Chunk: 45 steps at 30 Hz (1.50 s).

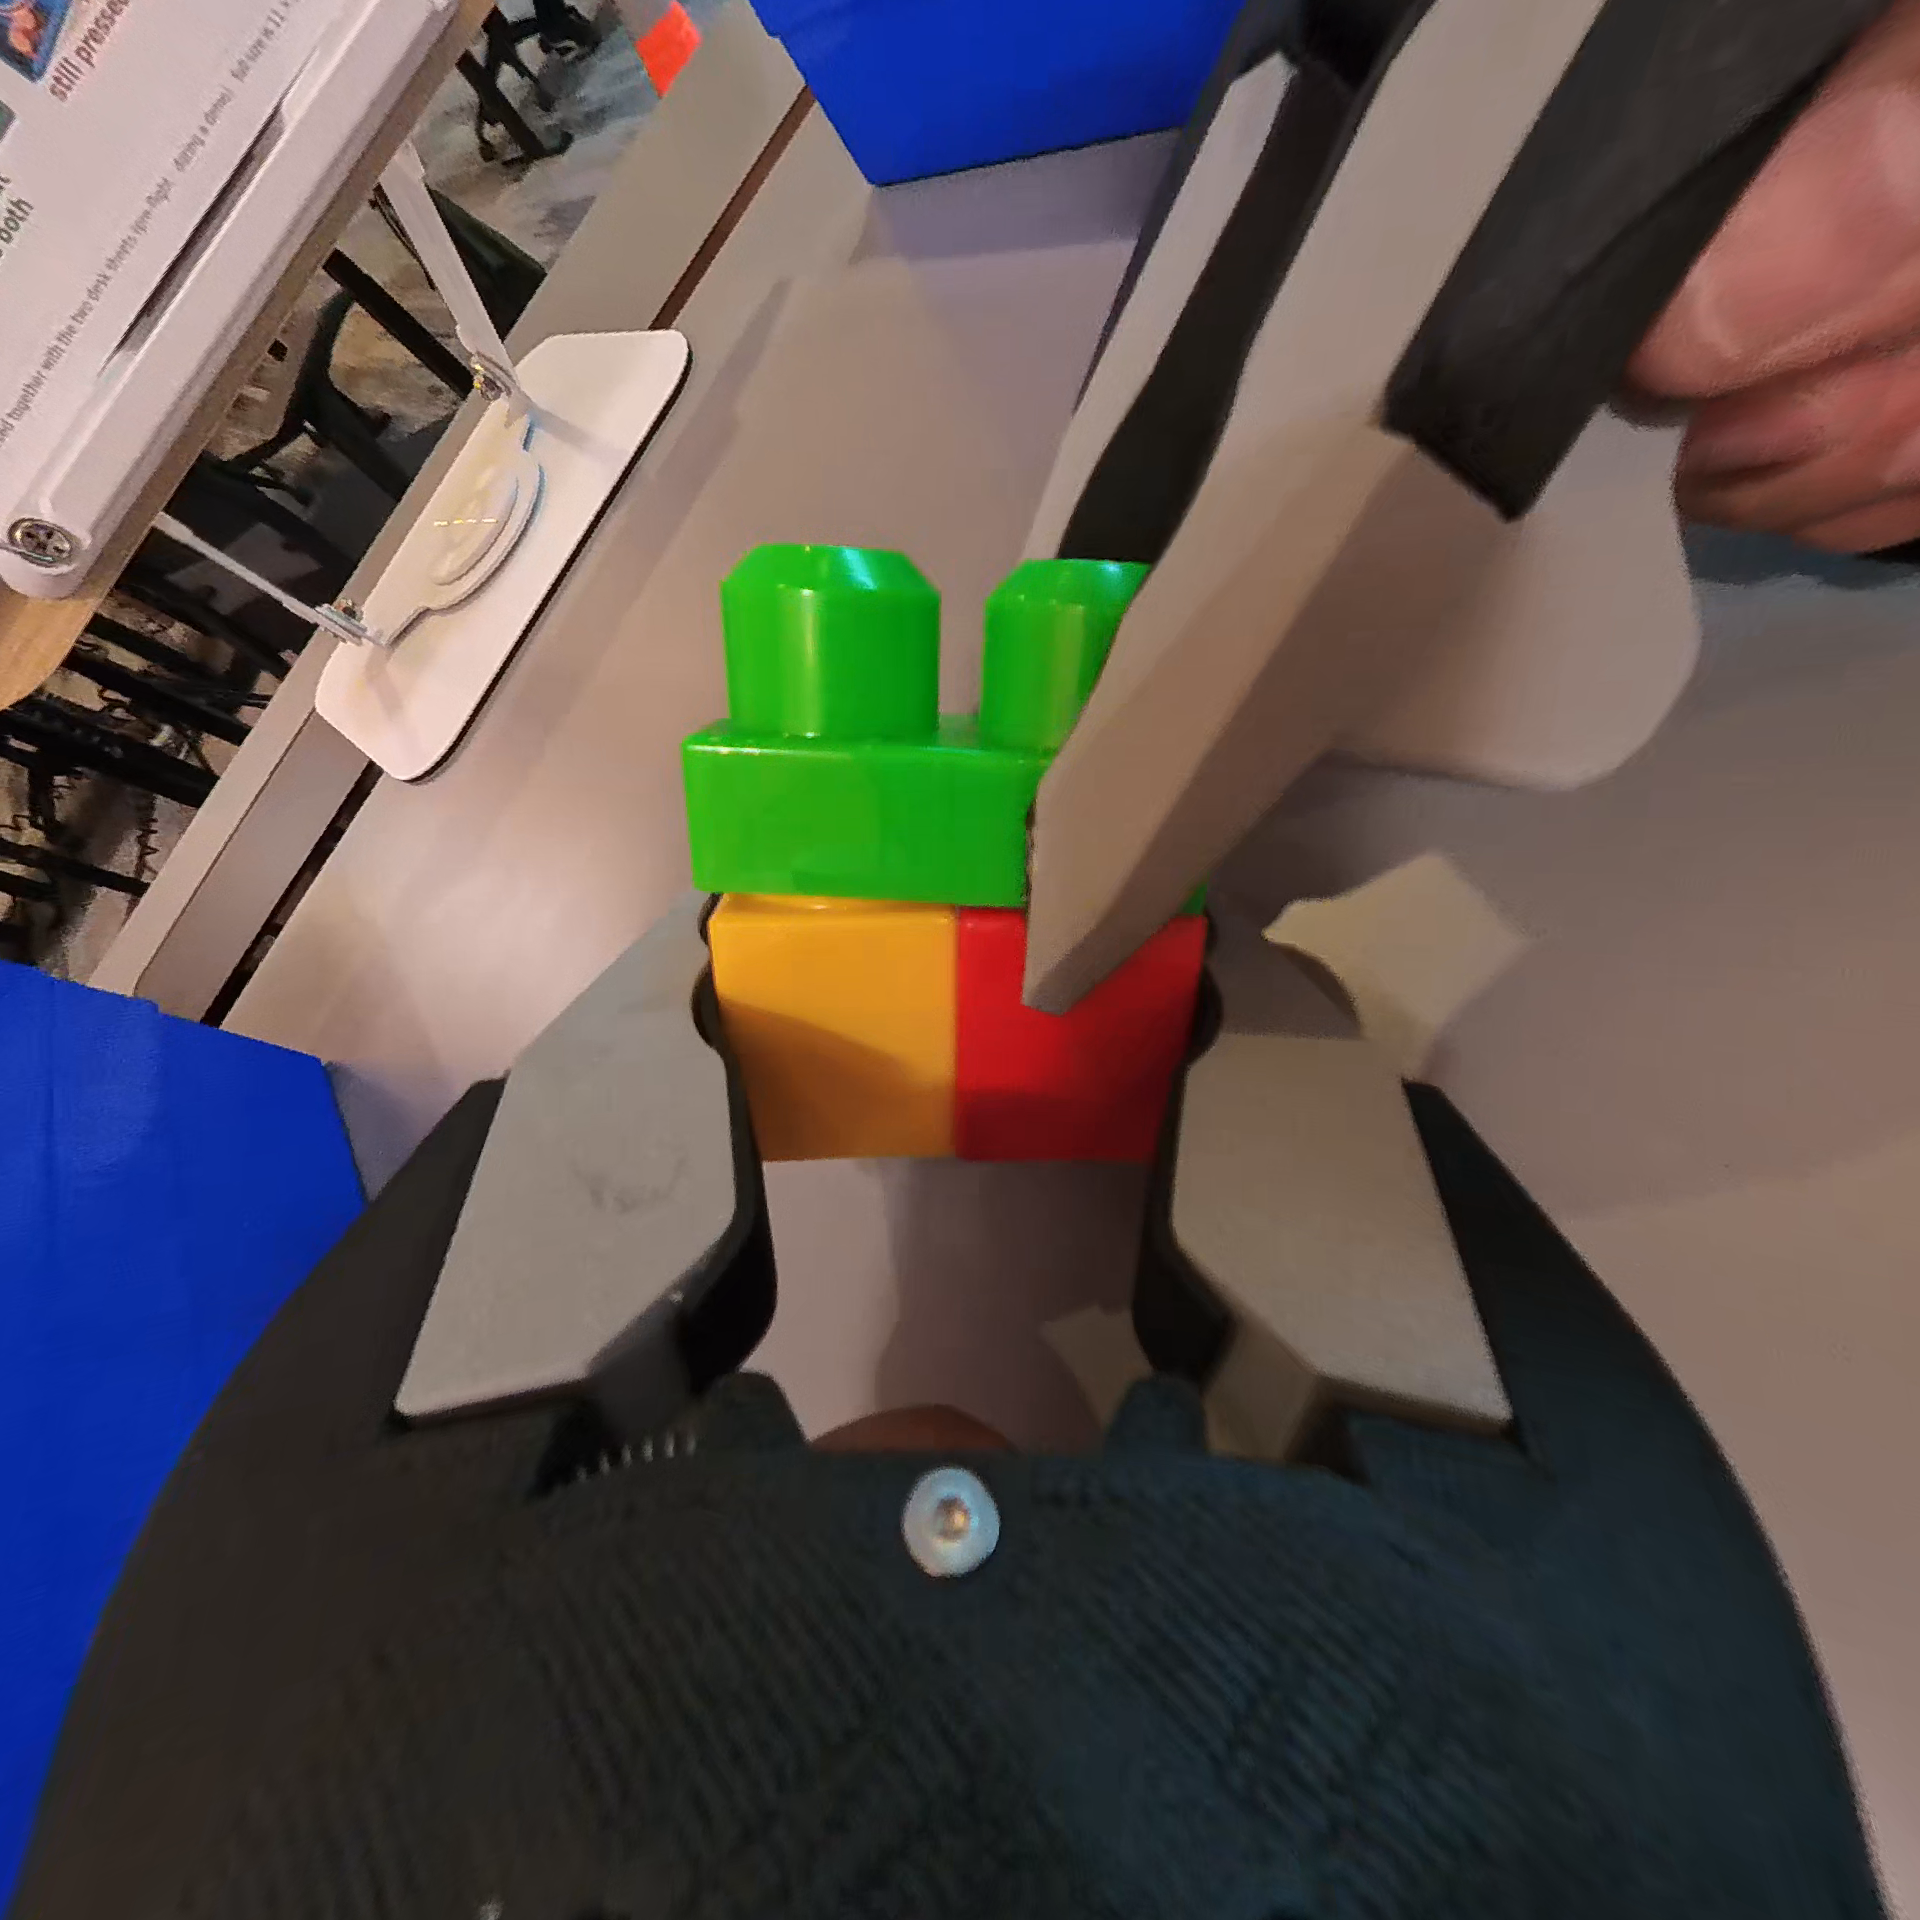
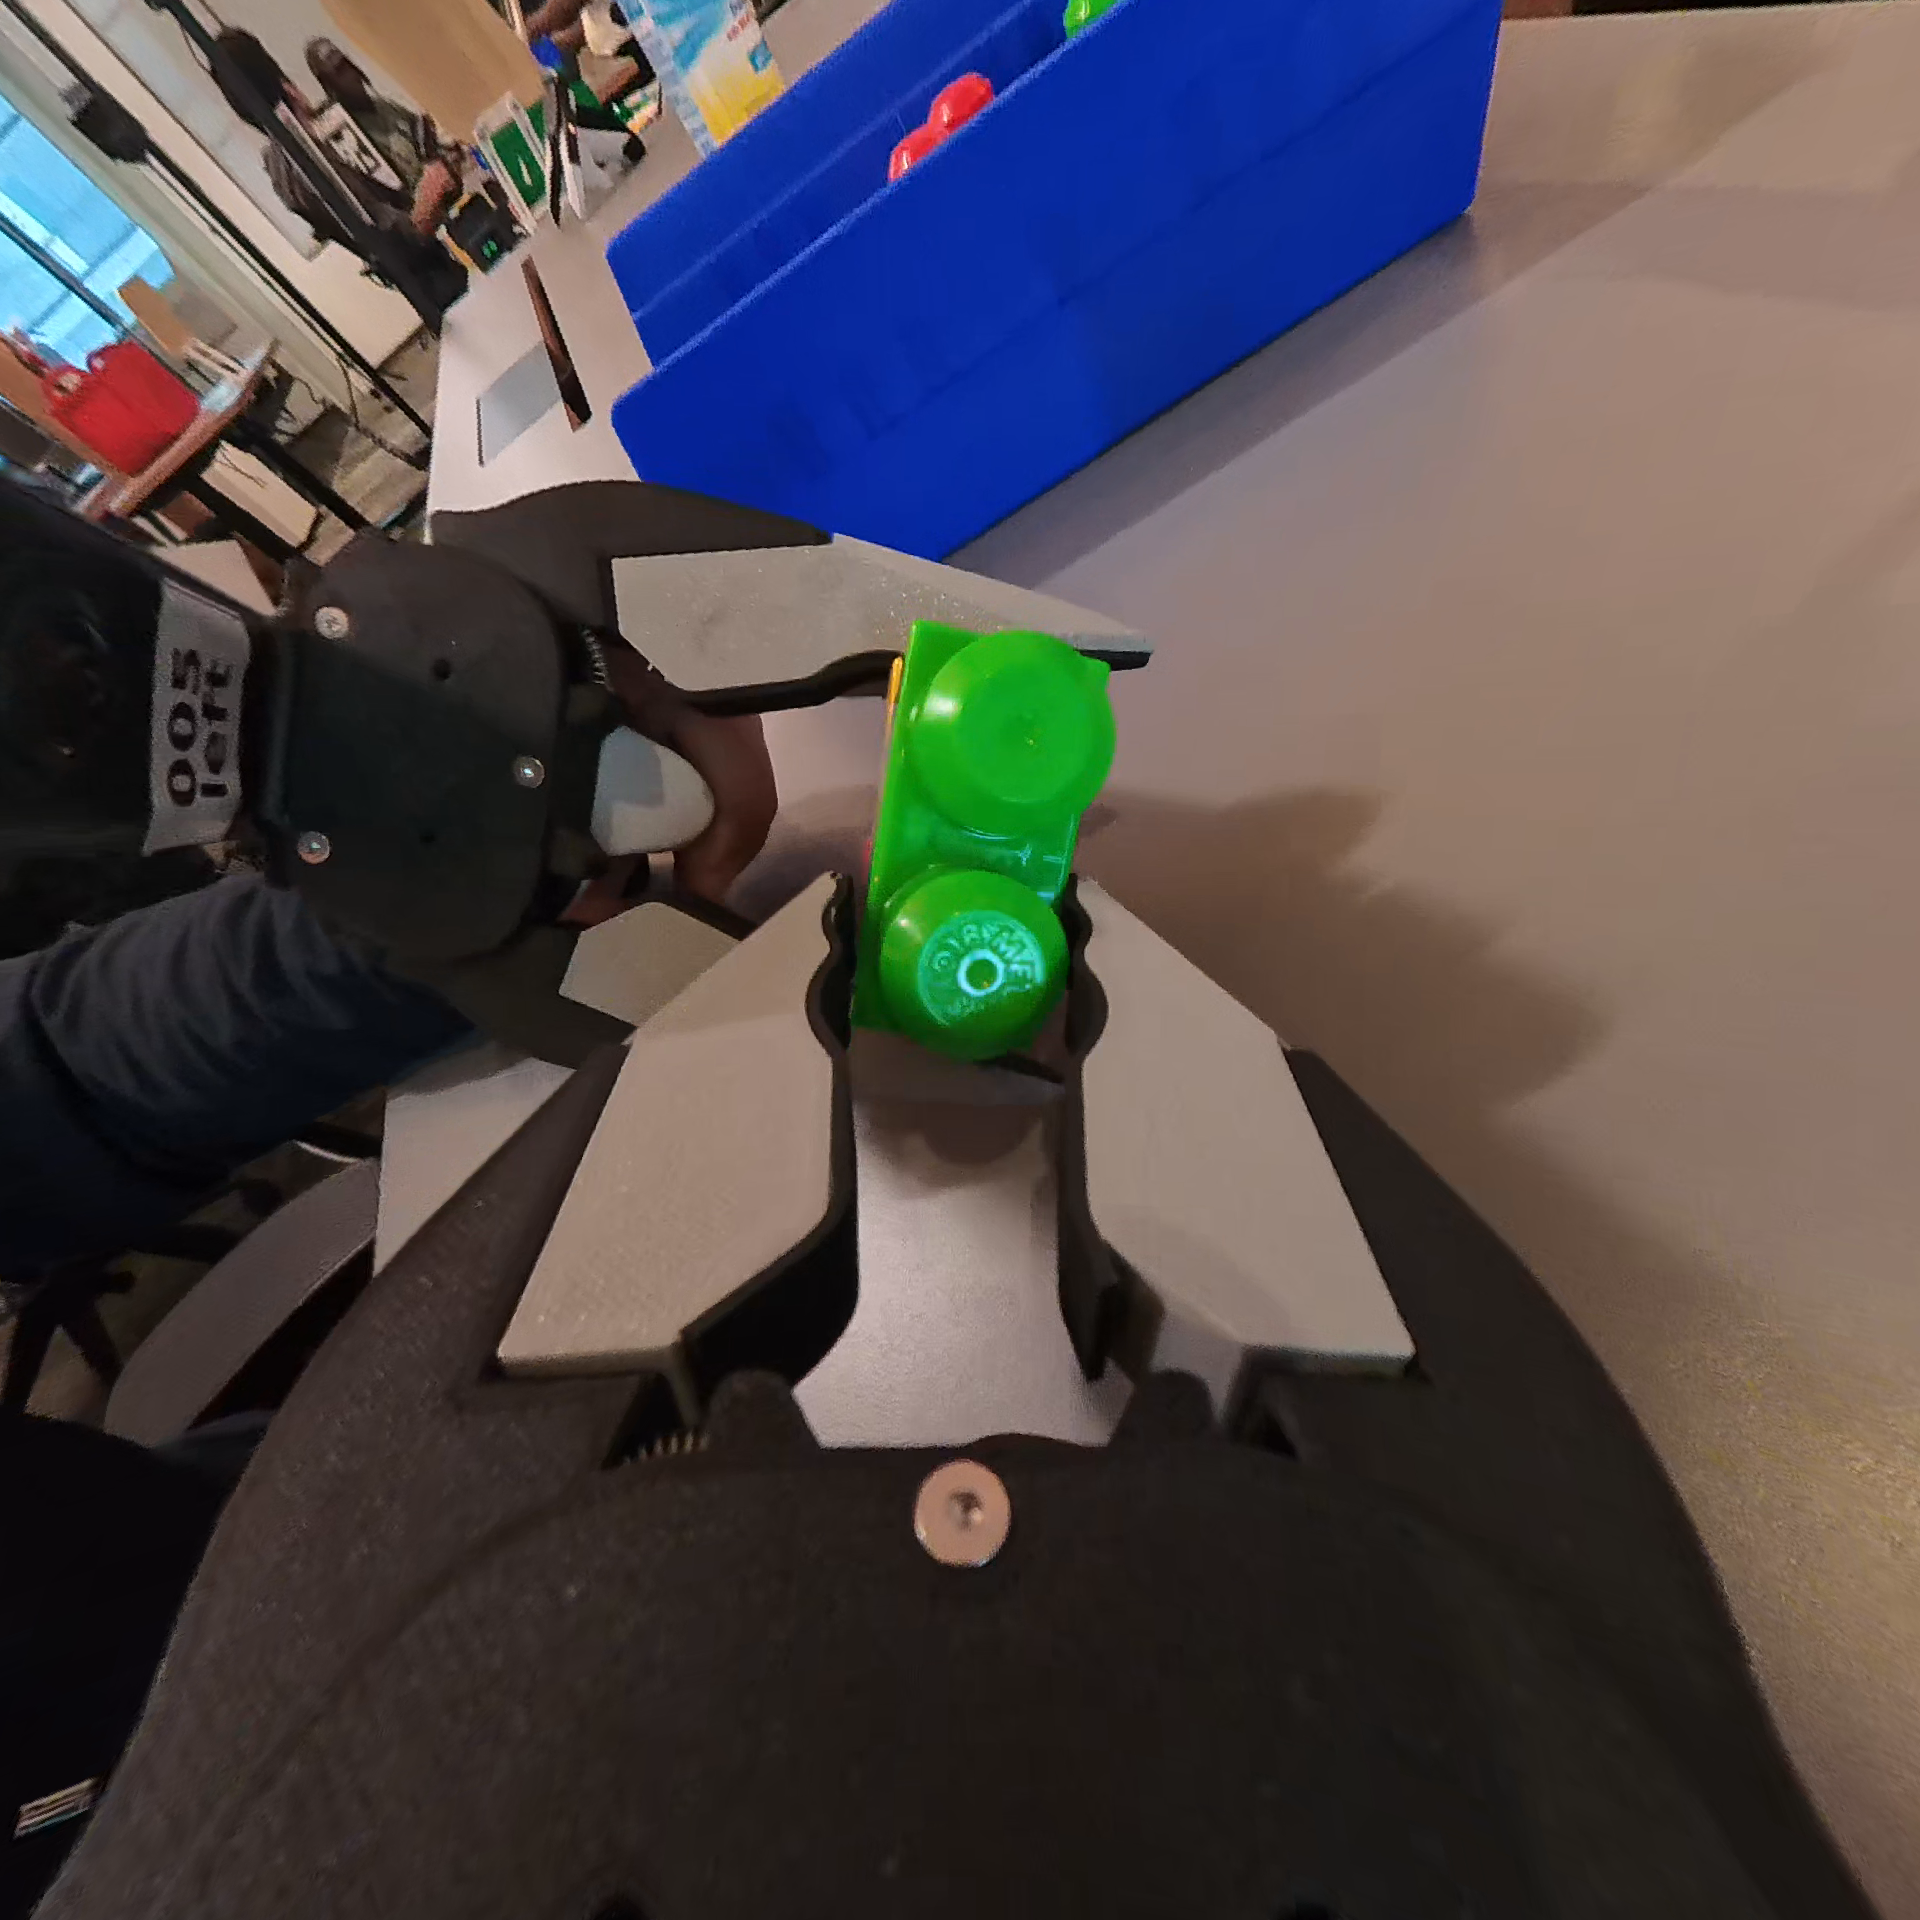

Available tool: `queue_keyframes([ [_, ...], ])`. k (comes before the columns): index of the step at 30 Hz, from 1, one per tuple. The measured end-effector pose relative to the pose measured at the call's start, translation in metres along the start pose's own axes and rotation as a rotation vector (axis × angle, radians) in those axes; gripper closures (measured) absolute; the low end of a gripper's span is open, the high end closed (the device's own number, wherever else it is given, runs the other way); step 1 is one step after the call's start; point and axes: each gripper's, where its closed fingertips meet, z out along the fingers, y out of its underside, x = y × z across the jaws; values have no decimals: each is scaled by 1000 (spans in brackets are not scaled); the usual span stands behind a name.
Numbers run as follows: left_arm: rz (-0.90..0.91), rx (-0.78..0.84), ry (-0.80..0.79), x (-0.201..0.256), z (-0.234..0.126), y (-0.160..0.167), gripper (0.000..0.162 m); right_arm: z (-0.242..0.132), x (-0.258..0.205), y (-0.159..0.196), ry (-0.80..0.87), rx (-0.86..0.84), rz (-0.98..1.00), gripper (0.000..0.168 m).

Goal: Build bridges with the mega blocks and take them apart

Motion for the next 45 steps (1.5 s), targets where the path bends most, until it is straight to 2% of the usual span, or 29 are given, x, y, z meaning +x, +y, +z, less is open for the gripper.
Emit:
queue_keyframes([
  [5,27,12,24,4,0,-1,76,-3,-1,5,-20,-53,5,132],
  [12,119,61,42,9,-6,-8,76,-13,-9,10,-11,-129,-87,133],
  [16,156,39,21,5,-7,0,77,-22,-9,5,-49,-103,-62,134],
  [20,69,54,33,0,-6,-1,77,-28,-4,-2,-75,-57,-15,133],
  [25,45,74,6,-7,-8,-4,77,-29,-3,-10,-60,-7,-21,133],
  [29,45,75,-23,-11,-9,-5,77,-29,-1,-15,-20,24,-52,133],
  [32,52,79,-43,-13,-9,-7,76,-36,6,-26,75,81,-130,133],
  [36,47,75,-51,-13,-9,-6,77,-80,2,-71,257,323,-324,134],
  [39,47,78,-55,-14,-10,-7,77,-146,10,-106,515,548,-429,134],
  [41,45,87,-55,-14,-10,-9,77,-195,29,-116,704,641,-431,134],
  [43,46,101,-59,-14,-12,-11,77,-229,59,-113,843,630,-364,134],
  [45,51,102,-60,-14,-12,-12,77,-251,97,-99,945,547,-249,134],
])
